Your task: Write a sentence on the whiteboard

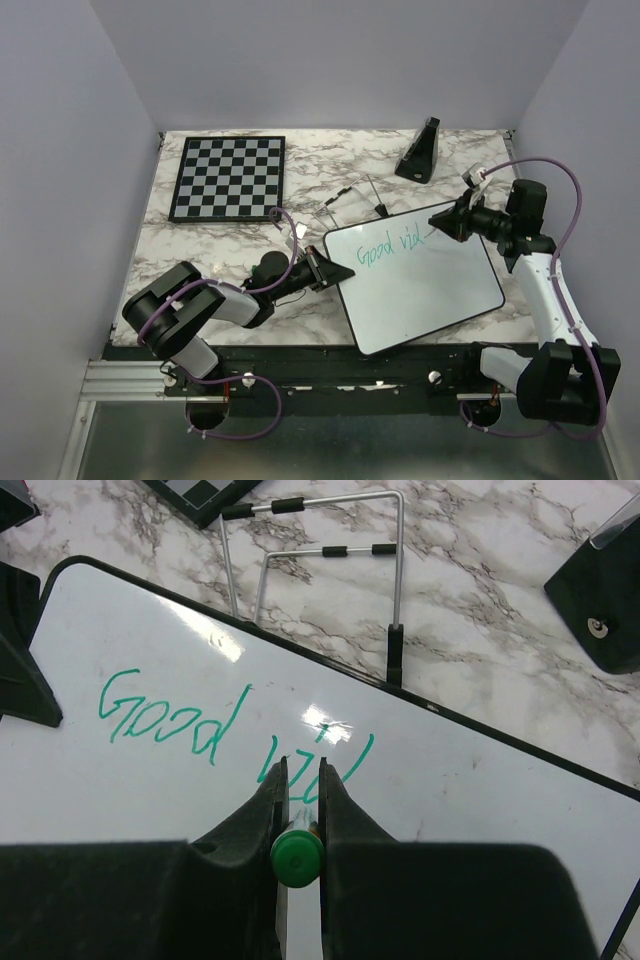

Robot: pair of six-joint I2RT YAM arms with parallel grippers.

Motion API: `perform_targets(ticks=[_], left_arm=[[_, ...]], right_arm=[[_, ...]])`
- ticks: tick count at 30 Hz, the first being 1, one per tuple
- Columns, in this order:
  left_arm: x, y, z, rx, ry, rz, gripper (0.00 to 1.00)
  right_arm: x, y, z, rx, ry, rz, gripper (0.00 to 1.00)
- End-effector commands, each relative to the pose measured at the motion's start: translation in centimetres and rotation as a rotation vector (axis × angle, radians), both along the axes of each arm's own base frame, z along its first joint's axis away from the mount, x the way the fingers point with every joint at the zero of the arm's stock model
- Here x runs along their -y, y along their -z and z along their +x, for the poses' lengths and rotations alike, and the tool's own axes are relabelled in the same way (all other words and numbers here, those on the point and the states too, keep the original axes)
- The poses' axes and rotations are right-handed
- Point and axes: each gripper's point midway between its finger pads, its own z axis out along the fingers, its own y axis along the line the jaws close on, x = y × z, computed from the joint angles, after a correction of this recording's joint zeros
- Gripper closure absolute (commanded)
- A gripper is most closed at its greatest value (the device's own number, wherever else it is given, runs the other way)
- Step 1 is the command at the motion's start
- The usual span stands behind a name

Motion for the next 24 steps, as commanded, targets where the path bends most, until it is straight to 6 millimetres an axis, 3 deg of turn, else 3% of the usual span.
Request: perform_targets(ticks=[1, 24], left_arm=[[0.28, -0.92, -1.07, 0.099, 0.058, 0.002, 1.00], [0.15, -0.98, -1.07, 0.098, 0.052, 0.002, 1.00]], right_arm=[[-0.02, 0.12, -0.11, 0.015, -0.024, 0.023, 0.99], [0.21, 0.55, -0.24, 0.016, -0.028, 0.054, 0.99]])
